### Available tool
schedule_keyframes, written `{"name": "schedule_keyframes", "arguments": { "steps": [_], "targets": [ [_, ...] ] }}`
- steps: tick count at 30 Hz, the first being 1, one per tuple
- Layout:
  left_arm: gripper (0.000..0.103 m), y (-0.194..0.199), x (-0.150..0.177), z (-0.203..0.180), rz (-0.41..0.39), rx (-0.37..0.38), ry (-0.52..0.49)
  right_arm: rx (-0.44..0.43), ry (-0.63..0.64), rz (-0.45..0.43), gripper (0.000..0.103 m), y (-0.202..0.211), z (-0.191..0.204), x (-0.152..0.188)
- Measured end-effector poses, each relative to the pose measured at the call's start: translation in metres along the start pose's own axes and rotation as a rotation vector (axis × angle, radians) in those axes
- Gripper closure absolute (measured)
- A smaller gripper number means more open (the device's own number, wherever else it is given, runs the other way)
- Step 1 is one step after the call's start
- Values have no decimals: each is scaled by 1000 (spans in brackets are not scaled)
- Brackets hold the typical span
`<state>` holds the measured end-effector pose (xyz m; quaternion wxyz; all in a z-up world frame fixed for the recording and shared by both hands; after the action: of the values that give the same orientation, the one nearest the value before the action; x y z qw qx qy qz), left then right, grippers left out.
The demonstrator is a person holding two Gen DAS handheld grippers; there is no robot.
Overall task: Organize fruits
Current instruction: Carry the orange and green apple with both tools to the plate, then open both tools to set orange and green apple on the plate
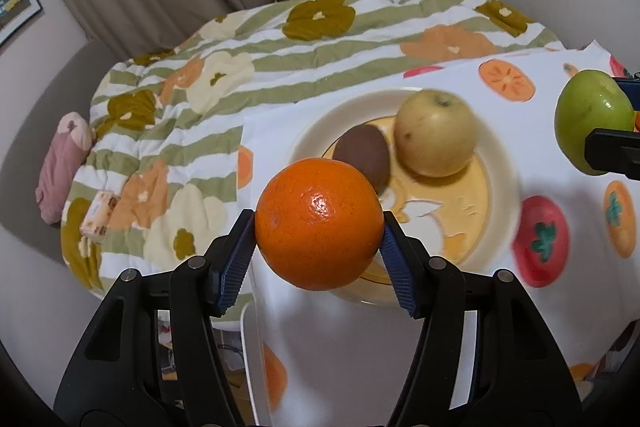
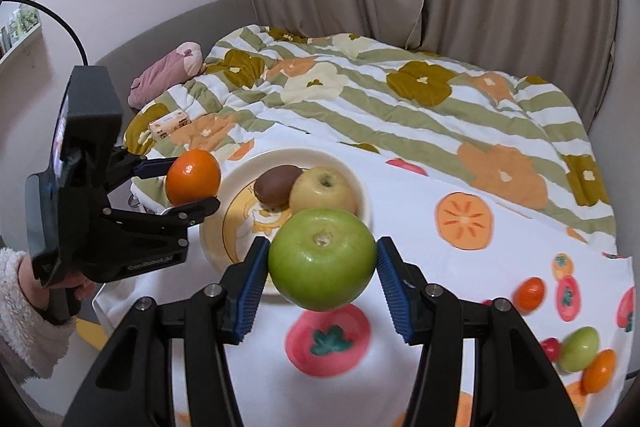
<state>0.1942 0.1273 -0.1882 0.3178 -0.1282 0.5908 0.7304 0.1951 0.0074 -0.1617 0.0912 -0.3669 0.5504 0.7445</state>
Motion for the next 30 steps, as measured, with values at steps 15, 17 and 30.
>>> {"name": "schedule_keyframes", "arguments": {
  "steps": [15,17,30],
  "targets": [
    [37,-47,-1,-4,17,44,-110,46,-84,42,53,-53,9,0],
    [36,-47,0,-3,18,51,-104,53,-89,41,53,-52,9,0],
    [0,-13,5,21,-20,77,-26,54,-67,45,53,-41,15,-5]
  ]
}}
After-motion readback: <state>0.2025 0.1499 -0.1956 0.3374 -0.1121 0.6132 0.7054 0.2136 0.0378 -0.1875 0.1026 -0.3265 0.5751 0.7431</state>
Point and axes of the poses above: each gripper's, at about its wrist camera, not at the fingertips, and y roughly against the way its jaws point, z to its left, x to its underside, the point moved 2 cm from there along -y, roughly the way its jaws point, and after that the axes turned 2 degrees about -x, right-handed, at the moved point
